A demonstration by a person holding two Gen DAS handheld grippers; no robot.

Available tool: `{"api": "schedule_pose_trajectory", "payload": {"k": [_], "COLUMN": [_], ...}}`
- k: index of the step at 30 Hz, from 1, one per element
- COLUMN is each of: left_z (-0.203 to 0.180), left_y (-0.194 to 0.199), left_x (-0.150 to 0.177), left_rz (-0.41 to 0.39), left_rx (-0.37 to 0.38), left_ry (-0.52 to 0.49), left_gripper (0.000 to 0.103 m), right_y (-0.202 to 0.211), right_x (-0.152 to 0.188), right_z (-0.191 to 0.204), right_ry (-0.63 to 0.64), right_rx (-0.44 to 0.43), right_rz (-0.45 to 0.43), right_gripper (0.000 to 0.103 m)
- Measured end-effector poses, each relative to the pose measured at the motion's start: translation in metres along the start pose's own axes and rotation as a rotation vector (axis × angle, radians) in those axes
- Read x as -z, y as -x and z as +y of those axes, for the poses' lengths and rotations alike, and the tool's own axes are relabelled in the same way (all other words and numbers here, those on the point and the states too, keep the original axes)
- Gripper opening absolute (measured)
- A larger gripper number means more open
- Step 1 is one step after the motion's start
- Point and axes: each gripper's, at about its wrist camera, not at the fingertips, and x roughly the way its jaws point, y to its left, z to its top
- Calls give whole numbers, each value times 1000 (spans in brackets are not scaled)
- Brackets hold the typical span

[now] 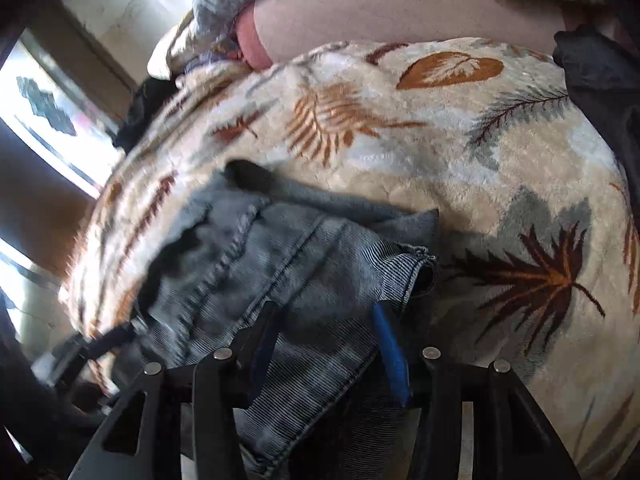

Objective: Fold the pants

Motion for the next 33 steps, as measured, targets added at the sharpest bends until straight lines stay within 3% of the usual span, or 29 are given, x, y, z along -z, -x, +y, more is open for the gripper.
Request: {"api": "schedule_pose_trajectory", "payload": {"k": [3,7,10,15,19,22,24,26,28,33], "left_z": [-7,4,7,7,6,12,14,16,18,13], "left_y": [-5,9,15,3,10,32,53,72,89,116], "left_x": [2,-7,-6,1,2,2,7,14,22,35], "left_rz": [-3,1,-22,13,-12,-48,-101,-143,-180,-202], "left_rx": [-44,3,-9,-5,-19,23,19,5,-8,-5], "left_ry": [-58,27,39,51,37,83,89,94,109,120], "left_gripper": [66,66,66,67,68,68,70,81,83,85], "right_y": [2,40,60,20,34,74,106,134,153,165], "right_x": [9,15,33,72,72,76,87,101,118,161], "right_z": [17,22,35,56,50,52,54,58,66,80], "right_ry": [105,83,105,184,103,65,23,-29,-47,-72], "right_rx": [107,116,130,217,221,237,242,266,267,295], "right_rz": [-19,-101,-145,-38,-78,-196,-295,-378,-443,-454], "right_gripper": [53,53,54,60,67,68,90,103,103,103]}}
